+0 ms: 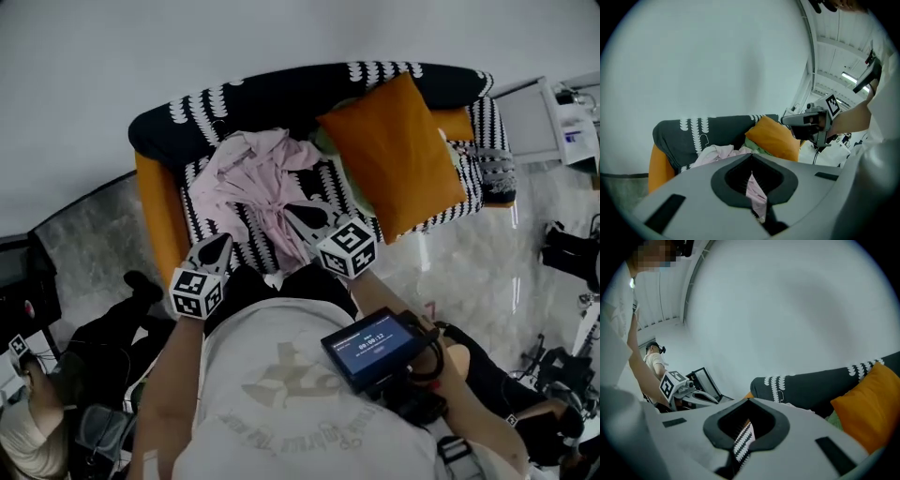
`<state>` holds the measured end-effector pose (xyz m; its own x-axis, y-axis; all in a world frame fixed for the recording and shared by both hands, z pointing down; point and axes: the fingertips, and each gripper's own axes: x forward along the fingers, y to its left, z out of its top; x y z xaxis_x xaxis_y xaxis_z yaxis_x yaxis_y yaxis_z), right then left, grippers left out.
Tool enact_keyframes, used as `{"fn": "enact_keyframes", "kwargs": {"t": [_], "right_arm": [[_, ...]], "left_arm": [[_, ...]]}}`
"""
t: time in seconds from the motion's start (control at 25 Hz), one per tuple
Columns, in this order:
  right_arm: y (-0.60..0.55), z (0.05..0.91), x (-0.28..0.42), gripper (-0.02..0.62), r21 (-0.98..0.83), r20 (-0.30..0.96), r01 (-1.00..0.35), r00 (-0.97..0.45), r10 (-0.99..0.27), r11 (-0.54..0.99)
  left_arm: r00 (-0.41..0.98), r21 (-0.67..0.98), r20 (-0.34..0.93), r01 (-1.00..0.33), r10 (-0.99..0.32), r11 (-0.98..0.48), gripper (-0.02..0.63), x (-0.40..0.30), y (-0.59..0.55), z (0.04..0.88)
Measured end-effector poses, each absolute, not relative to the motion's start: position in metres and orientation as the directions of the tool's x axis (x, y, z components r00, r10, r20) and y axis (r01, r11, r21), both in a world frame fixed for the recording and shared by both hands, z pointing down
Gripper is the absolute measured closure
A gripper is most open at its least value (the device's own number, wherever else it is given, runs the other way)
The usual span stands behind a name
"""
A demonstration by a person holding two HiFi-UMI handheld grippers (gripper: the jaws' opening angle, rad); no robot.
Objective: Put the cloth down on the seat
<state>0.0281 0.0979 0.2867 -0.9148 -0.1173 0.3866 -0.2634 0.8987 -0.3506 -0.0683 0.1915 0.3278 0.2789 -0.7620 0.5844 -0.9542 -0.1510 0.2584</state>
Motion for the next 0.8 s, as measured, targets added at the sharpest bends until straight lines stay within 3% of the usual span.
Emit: {"fn": "enact_keyframes", "kwargs": {"t": [0.4, 0.8], "right_arm": [[0.112, 0.231, 0.074, 0.58, -0.338, 0.308, -0.227, -0.944, -0.121, 0.913], [0.112, 0.225, 0.11, 0.58, -0.365, 0.281, -0.237, -0.95, -0.136, 0.9]], "left_arm": [[0.208, 0.228, 0.519, -0.969, -0.829, -0.1, 0.594, -0.047, 0.209, 0.267], [0.192, 0.201, 0.556, -0.975, -0.809, -0.093, 0.594, -0.027, 0.218, 0.253]]}}
